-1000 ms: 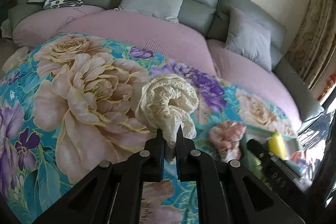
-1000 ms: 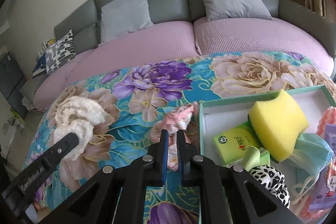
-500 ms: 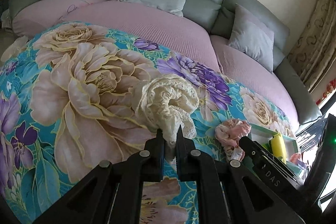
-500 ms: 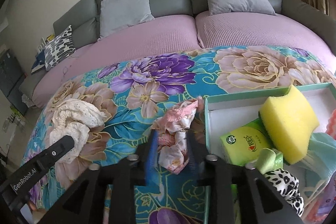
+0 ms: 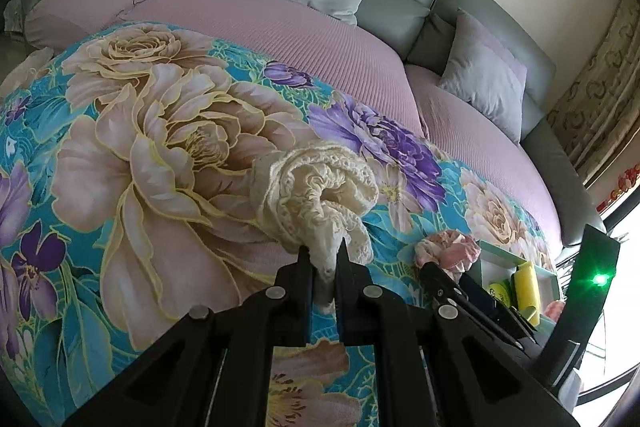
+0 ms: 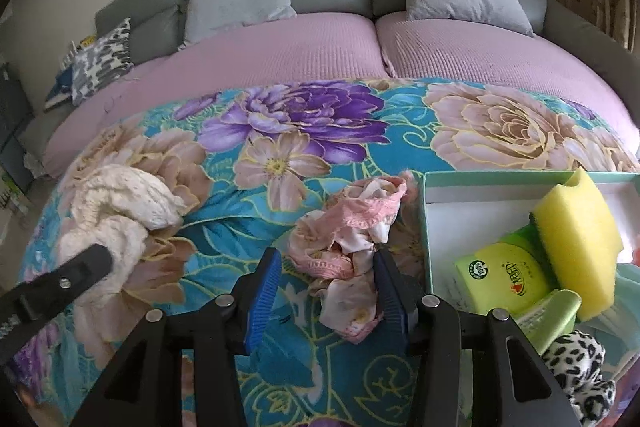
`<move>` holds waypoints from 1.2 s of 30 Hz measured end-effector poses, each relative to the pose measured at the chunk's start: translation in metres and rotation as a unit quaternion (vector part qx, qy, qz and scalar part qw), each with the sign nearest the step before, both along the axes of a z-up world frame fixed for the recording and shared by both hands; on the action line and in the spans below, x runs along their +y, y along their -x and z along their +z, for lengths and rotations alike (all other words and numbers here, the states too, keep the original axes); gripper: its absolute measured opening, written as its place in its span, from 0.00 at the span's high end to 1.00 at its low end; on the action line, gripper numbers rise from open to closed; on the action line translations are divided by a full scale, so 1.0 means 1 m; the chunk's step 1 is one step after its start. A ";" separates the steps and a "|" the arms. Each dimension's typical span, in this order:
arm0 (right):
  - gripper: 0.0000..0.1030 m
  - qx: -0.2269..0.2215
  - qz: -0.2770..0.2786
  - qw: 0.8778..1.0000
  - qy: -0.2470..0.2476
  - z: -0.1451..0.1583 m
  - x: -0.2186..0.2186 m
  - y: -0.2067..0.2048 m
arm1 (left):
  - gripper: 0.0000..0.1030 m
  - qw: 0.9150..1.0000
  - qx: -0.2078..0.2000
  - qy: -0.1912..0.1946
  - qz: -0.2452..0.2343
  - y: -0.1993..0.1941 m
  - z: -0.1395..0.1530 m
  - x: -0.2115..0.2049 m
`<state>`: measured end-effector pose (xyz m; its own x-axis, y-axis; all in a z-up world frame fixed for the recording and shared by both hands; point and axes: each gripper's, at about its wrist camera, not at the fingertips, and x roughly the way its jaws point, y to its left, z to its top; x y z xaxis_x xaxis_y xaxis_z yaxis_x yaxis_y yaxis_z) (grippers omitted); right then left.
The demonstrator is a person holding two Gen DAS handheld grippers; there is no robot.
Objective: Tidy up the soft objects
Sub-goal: 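Lift and carry the pink cloth and cream lace cloth over the tray with both tools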
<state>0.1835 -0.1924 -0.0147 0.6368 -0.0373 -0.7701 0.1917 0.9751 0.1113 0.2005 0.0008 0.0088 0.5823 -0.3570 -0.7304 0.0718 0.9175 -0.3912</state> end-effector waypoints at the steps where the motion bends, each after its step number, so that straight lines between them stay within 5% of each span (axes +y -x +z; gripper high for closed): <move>1: 0.50 0.002 -0.003 1.000 0.005 -0.001 0.000 -0.001 | 0.91 1.000 0.002 0.000 0.001 -0.001 -0.001 0.001; 9: 0.52 0.016 -0.004 0.999 0.046 -0.010 0.009 -0.006 | 0.91 1.000 0.012 0.003 0.007 -0.004 -0.005 0.006; 14: 0.71 0.021 -0.009 0.998 0.065 -0.013 0.007 -0.006 | 0.91 1.000 0.014 0.001 0.004 -0.004 -0.006 0.004; 24: 0.79 0.001 -0.019 0.998 0.052 0.003 -0.001 0.001 | 0.91 1.000 0.003 -0.012 0.002 -0.001 -0.002 0.001; 36: 0.80 -0.120 -0.041 0.992 0.009 0.083 -0.025 0.062 | 0.91 0.993 -0.113 -0.004 -0.041 0.030 0.053 -0.022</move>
